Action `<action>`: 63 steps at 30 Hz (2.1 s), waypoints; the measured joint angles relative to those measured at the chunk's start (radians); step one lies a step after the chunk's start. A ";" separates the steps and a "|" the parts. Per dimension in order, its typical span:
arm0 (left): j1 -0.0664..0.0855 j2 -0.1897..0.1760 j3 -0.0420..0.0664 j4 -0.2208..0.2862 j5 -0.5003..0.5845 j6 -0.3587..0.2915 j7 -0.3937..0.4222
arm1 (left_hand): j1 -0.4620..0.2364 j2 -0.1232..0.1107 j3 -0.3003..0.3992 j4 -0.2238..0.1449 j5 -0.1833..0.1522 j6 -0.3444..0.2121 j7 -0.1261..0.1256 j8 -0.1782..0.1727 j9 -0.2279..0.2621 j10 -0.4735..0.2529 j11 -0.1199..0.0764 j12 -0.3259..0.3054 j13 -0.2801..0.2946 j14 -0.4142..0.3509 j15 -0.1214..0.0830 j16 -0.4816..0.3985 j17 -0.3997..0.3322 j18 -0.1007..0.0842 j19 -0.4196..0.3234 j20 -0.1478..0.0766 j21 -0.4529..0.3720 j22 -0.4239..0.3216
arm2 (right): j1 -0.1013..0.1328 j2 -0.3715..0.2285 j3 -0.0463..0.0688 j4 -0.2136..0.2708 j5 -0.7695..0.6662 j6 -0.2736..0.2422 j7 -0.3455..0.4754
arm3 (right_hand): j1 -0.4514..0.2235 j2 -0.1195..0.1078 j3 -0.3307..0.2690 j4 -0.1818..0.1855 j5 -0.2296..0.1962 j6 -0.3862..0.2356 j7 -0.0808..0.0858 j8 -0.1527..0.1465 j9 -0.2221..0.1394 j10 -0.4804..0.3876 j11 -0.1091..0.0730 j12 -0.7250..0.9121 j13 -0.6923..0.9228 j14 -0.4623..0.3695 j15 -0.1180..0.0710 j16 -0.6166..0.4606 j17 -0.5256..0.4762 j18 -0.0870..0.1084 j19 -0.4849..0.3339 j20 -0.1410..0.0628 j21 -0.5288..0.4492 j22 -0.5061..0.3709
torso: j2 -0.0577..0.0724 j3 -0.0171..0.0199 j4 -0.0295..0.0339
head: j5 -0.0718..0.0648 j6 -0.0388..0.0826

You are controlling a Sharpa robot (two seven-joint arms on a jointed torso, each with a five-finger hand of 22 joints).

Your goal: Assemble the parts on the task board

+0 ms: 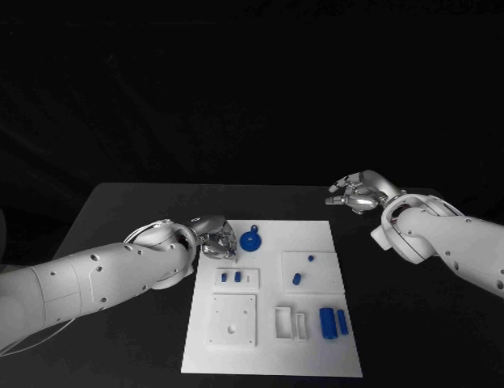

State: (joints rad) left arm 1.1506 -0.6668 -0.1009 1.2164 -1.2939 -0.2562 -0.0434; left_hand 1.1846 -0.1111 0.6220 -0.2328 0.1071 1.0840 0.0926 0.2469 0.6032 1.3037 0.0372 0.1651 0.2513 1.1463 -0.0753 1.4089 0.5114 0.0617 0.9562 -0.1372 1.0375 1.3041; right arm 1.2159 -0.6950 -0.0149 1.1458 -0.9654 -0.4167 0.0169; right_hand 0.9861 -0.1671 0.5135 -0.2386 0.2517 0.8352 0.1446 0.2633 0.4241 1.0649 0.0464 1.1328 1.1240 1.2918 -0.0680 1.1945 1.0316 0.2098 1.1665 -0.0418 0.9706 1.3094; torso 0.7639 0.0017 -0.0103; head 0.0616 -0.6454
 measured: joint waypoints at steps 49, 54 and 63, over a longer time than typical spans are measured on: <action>-0.012 0.038 -0.021 -0.056 -0.037 0.026 0.008 | -0.002 0.005 0.000 -0.005 -0.004 -0.003 0.000 -0.004 -0.001 0.003 -0.004 -0.008 0.000 0.005 -0.002 0.000 -0.002 0.000 0.002 0.005 0.000 0.000 | 0.000 0.000 0.000 0.000 0.000 0.000 0.000 | 0.000 0.000 0.000 0.000 0.000 -0.002 -0.002 0.000 0.000 0.000 0.000 0.000 -0.001 0.000 0.000 0.000 0.000 0.000 0.004 0.000 0.000 0.000 | 0.000 0.0006 -0.0010 | -0.003 -0.009; -0.013 0.042 -0.025 -0.055 -0.038 0.025 0.009 | -0.001 0.006 0.000 -0.005 -0.004 -0.004 0.000 -0.004 -0.004 0.004 -0.003 -0.011 0.000 0.005 -0.002 0.000 -0.002 0.000 0.002 0.005 0.000 0.000 | 0.000 0.000 0.000 0.000 0.000 0.000 0.000 | 0.000 0.000 0.000 0.000 0.000 -0.002 -0.002 0.000 0.000 0.000 0.000 0.000 -0.001 0.000 0.000 0.000 0.000 0.000 0.003 0.000 0.000 0.000 | 0.000 0.0007 -0.0015 | -0.004 -0.010; -0.014 0.043 -0.025 -0.051 -0.041 0.024 0.008 | 0.000 0.006 -0.002 -0.007 -0.007 -0.005 0.002 0.000 -0.003 0.005 -0.002 -0.011 0.001 0.007 0.000 0.000 -0.002 0.000 0.004 0.003 0.000 0.000 | 0.000 0.000 0.000 0.000 0.000 0.000 0.000 | 0.000 0.000 0.000 0.000 0.000 -0.002 -0.002 0.000 0.000 0.000 0.000 0.000 -0.001 0.000 0.000 0.000 0.000 0.000 0.003 0.000 0.000 0.000 | 0.000 0.0012 -0.0015 | -0.005 -0.010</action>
State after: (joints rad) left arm 1.1364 -0.6239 -0.1263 1.1657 -1.3346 -0.2320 -0.0356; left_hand 1.1842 -0.1052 0.6205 -0.2394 0.0997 1.0789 0.0943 0.2469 0.6003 1.3088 0.0351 0.1544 0.2519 1.1530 -0.0752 1.4088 0.5098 0.0618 0.9604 -0.1339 1.0374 1.3038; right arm 1.2157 -0.6949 -0.0149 1.1457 -0.9658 -0.4165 0.0169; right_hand 0.9861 -0.1672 0.5136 -0.2386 0.2517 0.8330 0.1427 0.2632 0.4241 1.0649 0.0464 1.1328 1.1232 1.2918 -0.0680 1.1945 1.0319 0.2099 1.1695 -0.0416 0.9706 1.3094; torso 0.7639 0.0029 -0.0118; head 0.0567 -0.6553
